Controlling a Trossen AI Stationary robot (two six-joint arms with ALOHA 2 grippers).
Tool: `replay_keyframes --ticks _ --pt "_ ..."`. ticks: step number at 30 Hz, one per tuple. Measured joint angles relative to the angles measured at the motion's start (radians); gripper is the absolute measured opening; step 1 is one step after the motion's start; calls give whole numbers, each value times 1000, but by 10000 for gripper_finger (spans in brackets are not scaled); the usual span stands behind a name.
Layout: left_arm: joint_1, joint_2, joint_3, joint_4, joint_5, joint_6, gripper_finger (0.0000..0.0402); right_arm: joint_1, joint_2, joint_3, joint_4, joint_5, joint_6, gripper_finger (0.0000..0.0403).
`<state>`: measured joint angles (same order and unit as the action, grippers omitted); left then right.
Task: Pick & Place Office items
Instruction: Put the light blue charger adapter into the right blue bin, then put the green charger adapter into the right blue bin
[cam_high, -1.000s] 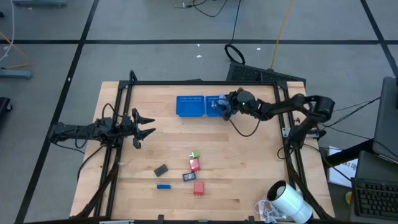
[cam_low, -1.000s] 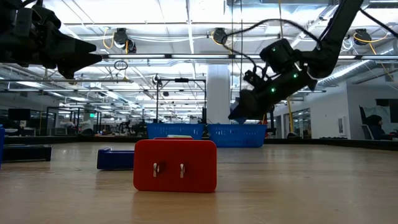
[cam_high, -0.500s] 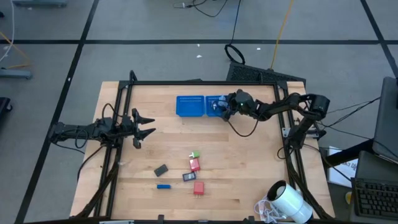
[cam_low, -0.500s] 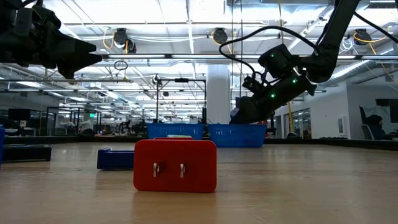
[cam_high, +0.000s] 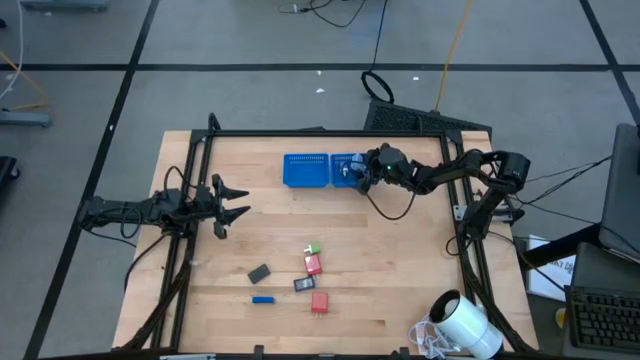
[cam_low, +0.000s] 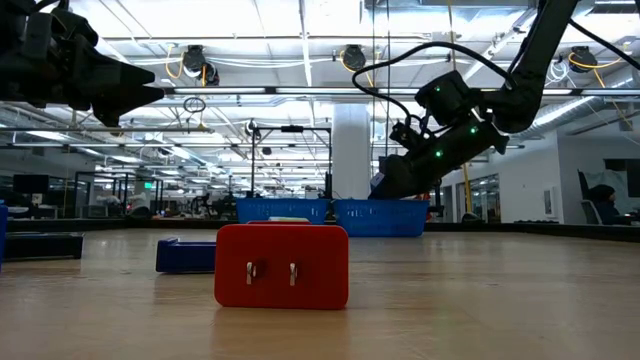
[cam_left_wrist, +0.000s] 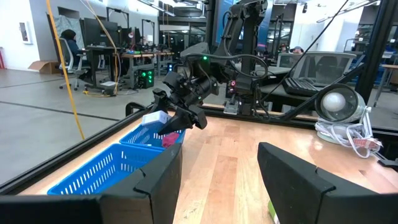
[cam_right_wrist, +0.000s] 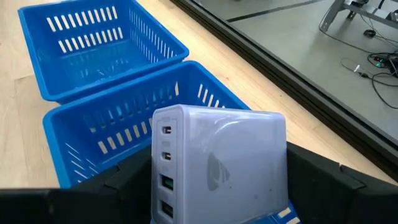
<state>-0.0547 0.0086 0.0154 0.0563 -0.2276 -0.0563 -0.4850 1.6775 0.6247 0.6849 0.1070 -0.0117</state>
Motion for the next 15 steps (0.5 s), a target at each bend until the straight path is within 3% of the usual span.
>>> replay_keyframes --ticks 15 --pt "0 0 0 0 0 0 214 2 0 0 43 0 57 313"
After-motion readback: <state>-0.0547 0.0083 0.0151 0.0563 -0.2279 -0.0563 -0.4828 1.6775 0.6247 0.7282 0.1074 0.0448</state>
